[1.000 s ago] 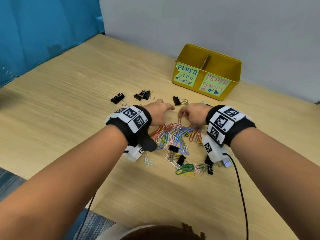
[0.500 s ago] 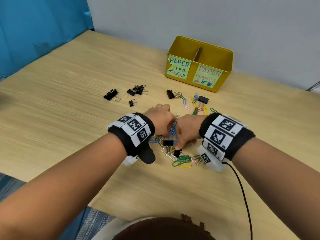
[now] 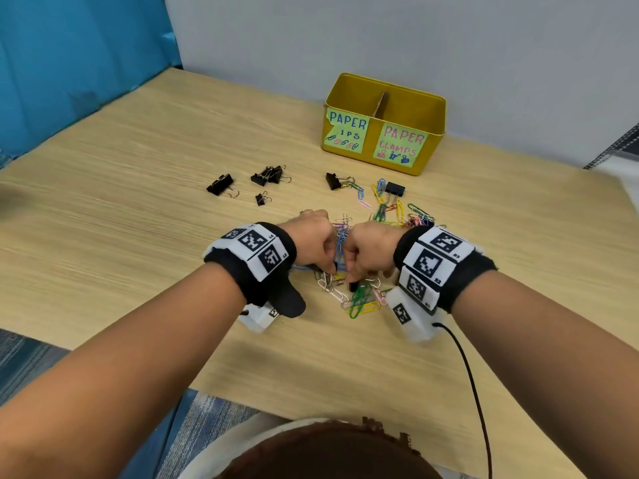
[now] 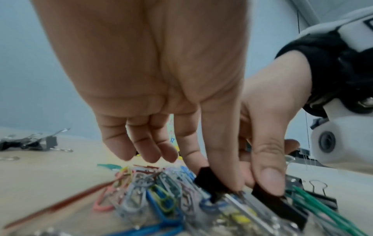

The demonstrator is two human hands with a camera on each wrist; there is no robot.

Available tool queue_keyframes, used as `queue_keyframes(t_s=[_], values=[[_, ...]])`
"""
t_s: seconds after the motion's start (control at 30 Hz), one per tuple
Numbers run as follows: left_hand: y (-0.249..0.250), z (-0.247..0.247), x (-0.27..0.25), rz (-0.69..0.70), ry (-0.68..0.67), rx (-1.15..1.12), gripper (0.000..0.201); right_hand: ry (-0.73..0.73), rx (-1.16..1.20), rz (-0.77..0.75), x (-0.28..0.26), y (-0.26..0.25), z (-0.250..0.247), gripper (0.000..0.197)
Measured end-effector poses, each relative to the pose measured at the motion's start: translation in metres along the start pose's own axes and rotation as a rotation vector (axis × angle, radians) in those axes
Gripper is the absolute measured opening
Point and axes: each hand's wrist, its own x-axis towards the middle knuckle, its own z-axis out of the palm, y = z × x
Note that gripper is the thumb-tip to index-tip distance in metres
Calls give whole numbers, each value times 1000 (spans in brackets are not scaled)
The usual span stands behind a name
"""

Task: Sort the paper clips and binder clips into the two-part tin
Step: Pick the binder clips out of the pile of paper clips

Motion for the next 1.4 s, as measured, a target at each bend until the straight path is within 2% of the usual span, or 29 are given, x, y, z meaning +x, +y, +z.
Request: queue_keyframes(t_s=[0.13,0.27,0.33,0.43,0.57,0.63,0.7,0.8,0.9,1.03,1.13,1.3,1.4], values=[[-3,-14,-15,0,10,-109,28,62,64,0,-7,4,-9,2],[-1,-9,-28,16,-139,-169,22,138,119,-30,-15,5,-16,15],[0,1,-32,13,-143,-176,20,126,122,-64,-20,2,-14,19],[-3,8,-36,-21,-46,-194,17,10,140,-106,-24,-3,0,21],[-4,18,-44,-13,-185,-171,20,-240,144,-127,-24,-5,33,19],[-2,24,-46,5,-190,-153,21,-280,174,-120,-22,-4,44,13],[-1,26,-46,2,-139,-193,21,-237,185,-113,-21,-4,45,5],[-2,21,-44,-13,-54,-225,19,-122,154,-125,-20,-4,37,20],[-3,13,-41,-18,24,-254,19,-72,127,-146,-18,-5,30,31],[-6,3,-35,-47,113,-267,11,10,310,-143,-10,4,27,19],[-9,-4,-30,-90,140,-237,13,23,514,-118,-9,11,21,23],[-18,-14,-24,-159,164,-228,26,94,468,-139,-7,16,8,22],[-26,-16,-23,-165,132,-196,19,123,363,-99,-2,20,4,14]])
